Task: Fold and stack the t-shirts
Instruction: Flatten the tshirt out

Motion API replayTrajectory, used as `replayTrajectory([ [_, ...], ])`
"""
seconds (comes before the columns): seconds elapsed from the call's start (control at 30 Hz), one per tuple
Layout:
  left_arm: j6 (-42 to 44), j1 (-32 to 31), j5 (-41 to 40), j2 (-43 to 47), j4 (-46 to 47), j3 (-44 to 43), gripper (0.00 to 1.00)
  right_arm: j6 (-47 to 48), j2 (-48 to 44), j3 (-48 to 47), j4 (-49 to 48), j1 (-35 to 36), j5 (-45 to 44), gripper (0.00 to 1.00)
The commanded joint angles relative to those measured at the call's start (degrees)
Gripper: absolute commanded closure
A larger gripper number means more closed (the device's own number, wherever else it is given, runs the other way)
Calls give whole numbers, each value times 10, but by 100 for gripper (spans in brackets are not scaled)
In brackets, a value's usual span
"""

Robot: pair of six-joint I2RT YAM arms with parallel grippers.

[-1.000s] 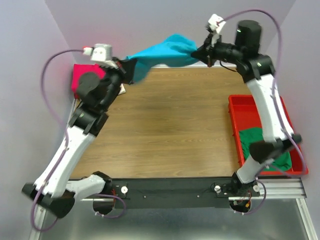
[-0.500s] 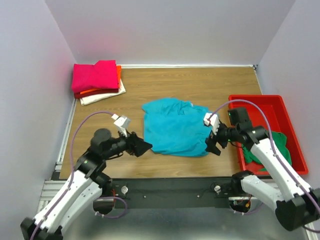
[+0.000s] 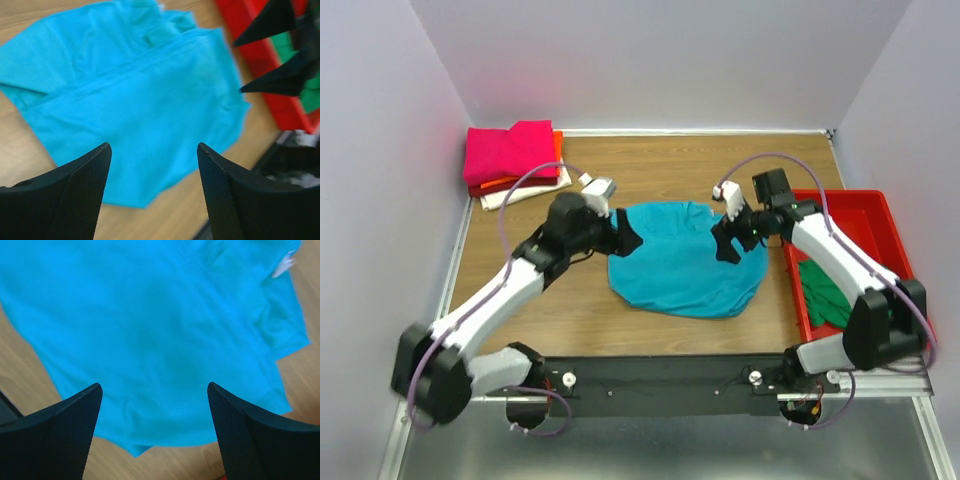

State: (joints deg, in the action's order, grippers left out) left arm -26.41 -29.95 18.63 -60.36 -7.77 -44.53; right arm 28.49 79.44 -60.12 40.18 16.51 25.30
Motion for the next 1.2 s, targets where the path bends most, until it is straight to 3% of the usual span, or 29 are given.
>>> replayTrajectory([
  [0.0,132,4,-38,-162,-3,-119,26,-53,76,-97,-34,-31,-13,9],
  [0.13,190,4,-44,-323,-47,-246,31,-74,162,-165,-33,-105,48,11],
  [0.23,212,9,-113,-406,-93,-352,31,-67,228,-209,-31,-123,95,14],
  [0.33,211,21,-166,-446,-124,-390,33,-59,279,-253,-22,-123,140,17],
  [0.43,192,43,-182,-447,-128,-372,35,-55,350,-337,2,-97,154,17],
  [0.57,164,76,-182,-396,-89,-282,34,-88,452,-455,9,-65,136,17],
  [0.73,149,113,-157,-399,-73,-242,34,-111,522,-526,10,-45,112,17],
  [1.17,153,134,-95,-485,-88,-311,35,-108,555,-505,11,-28,77,21],
])
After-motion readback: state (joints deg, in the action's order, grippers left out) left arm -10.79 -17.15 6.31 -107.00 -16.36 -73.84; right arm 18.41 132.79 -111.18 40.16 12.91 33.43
